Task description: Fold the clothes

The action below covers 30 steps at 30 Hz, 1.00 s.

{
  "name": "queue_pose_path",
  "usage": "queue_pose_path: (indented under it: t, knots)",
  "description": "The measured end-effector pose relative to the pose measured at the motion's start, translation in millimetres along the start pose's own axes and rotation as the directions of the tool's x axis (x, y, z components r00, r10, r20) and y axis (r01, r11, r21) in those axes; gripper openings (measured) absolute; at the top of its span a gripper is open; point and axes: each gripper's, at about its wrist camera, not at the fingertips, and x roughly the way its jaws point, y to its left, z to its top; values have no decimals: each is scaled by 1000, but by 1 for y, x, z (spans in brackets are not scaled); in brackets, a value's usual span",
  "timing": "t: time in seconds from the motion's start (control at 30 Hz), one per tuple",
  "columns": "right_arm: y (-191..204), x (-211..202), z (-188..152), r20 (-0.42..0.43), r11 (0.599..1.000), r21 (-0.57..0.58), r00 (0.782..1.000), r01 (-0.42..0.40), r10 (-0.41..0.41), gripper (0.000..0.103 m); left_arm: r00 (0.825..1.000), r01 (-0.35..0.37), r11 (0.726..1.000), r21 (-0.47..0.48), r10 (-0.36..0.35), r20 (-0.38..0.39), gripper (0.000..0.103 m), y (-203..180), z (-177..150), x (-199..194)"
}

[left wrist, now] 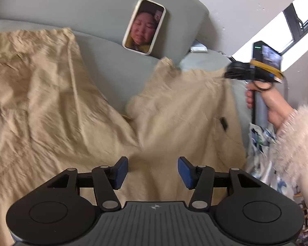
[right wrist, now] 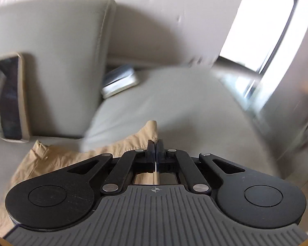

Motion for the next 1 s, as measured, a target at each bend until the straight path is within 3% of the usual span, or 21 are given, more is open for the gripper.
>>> queue_pose_path:
  t: [0.03, 0.07, 0.13, 0.2, 0.33, 0.5, 0.63, 0.7, 0.8, 0.9, 1.0]
  knots:
    - [3, 5, 2, -2, 998, -50, 999, 34, -34, 4, 1000, 3, 1000, 0, -3, -2, 50, -1, -1, -1]
    - [6, 9, 3, -10, 994, -88, 998, 62, -63, 12, 1000, 6, 1000, 0, -6, -4, 50, -3, -1, -2]
    - [8, -6, 2, 14, 995, -51, 996, 85, -84, 27, 1000, 27, 1000, -5, -27, 2, 51, -4, -2, -9]
    - [3, -39, 0, 83, 998, 22, 995, 59, -61, 56, 998, 55, 998, -12, -54, 22, 51, -5, -2, -19]
    - [0, -135, -4, 179, 999, 23, 983, -33, 29, 60, 994, 69, 998, 7, -69, 81, 51, -11, -6, -50]
    - [-12, -260, -21, 301, 982, 29, 938, -187, 170, 65, 980, 49, 998, 46, -57, 192, 53, -32, -16, -105]
    - [-21, -345, -44, 363, 932, 31, 873, -362, 327, 65, 964, -36, 998, 54, 20, 263, 54, -33, -38, -163]
    - [-24, -381, -62, 408, 900, 5, 823, -435, 395, 72, 956, -98, 995, 23, 88, 279, 54, -22, -54, -192]
    - [-27, -426, -93, 477, 864, -41, 750, -501, 458, 72, 933, -197, 980, -41, 200, 299, 56, -5, -77, -235]
    - [-37, -455, -123, 461, 809, -61, 702, -585, 543, 78, 915, -269, 955, -125, 294, 276, 67, 13, -101, -259]
    - [-37, -463, -157, 387, 724, -41, 657, -688, 646, 79, 911, -321, 912, -254, 371, 181, 66, 36, -125, -255]
